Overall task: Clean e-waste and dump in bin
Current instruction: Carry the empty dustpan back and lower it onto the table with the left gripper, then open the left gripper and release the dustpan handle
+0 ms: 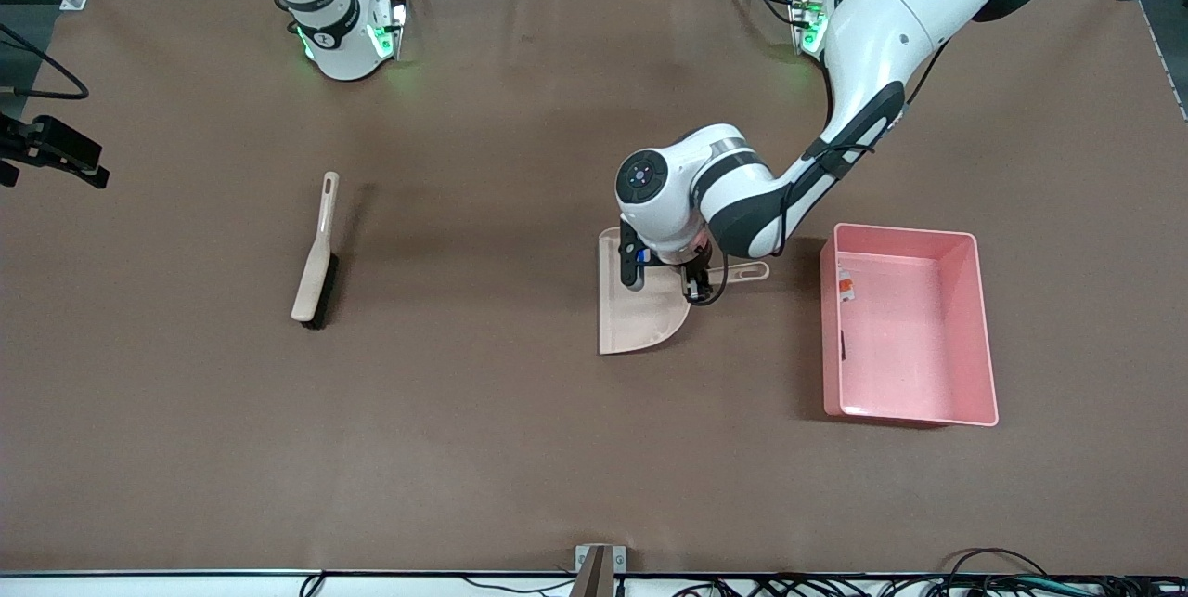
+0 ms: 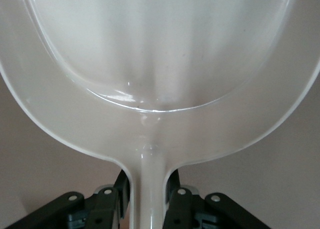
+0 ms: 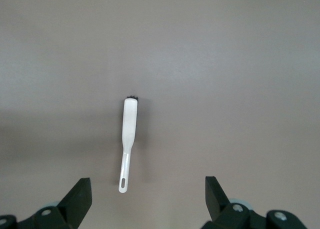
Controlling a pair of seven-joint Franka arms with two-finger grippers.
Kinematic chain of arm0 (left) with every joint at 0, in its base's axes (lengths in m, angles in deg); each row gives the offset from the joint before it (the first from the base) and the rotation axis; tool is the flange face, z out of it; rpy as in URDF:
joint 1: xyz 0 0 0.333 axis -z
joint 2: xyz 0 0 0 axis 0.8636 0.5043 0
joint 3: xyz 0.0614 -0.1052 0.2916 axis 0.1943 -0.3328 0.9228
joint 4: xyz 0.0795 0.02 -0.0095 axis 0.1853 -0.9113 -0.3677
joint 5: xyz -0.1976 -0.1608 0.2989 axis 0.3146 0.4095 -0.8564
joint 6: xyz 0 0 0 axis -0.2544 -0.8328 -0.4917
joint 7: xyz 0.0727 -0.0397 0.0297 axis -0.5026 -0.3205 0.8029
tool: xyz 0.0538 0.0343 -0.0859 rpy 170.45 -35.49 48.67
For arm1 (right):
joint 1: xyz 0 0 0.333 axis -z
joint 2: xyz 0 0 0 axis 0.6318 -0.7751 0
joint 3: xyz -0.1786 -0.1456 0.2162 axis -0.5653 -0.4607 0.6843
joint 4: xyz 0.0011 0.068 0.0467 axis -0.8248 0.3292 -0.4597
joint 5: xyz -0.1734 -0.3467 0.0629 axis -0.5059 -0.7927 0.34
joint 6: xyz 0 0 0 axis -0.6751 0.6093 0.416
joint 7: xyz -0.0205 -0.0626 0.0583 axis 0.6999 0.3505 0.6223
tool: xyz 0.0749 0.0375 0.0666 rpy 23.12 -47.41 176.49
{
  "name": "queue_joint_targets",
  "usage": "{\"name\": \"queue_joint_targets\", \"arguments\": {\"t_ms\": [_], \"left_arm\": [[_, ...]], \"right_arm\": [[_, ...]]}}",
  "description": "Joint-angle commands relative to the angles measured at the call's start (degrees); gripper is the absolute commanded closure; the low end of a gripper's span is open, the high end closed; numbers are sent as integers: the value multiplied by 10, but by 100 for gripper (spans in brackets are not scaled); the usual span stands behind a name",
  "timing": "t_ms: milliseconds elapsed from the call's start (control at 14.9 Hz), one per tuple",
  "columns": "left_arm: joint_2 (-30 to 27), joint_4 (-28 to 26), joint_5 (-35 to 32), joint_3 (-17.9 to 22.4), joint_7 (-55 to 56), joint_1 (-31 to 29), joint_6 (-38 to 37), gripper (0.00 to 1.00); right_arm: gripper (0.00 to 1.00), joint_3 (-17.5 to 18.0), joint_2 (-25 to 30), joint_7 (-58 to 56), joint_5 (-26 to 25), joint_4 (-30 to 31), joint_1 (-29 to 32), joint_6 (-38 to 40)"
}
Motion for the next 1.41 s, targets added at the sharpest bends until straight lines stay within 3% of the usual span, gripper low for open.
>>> {"name": "queue_joint_targets", "arguments": {"t_ms": [0,471,673,740,807,942,1144,1346], "left_arm": [[10,10,-15,4,1,6,14,96],[20,9,-28,7,0,7,31,91],[22,10,-27,7,2,6,38,84],[24,10,-27,7,4,7,40,76],[25,10,-27,7,4,7,43,61],[21,11,-23,7,5,4,44,3],[19,49,-13,4,4,6,37,0],[-4,60,41,4,45,-3,31,0]], "right_arm": [[0,-4,4,9,38,-4,6,8],[0,0,4,0,14,-5,-4,7],[0,0,4,1,15,-5,-4,8],[0,0,4,2,15,-5,-3,8],[0,0,4,4,15,-5,-4,8],[0,0,4,5,15,-5,-4,8],[0,0,4,6,15,-5,-4,8],[0,0,4,6,15,-5,-4,8]]}}
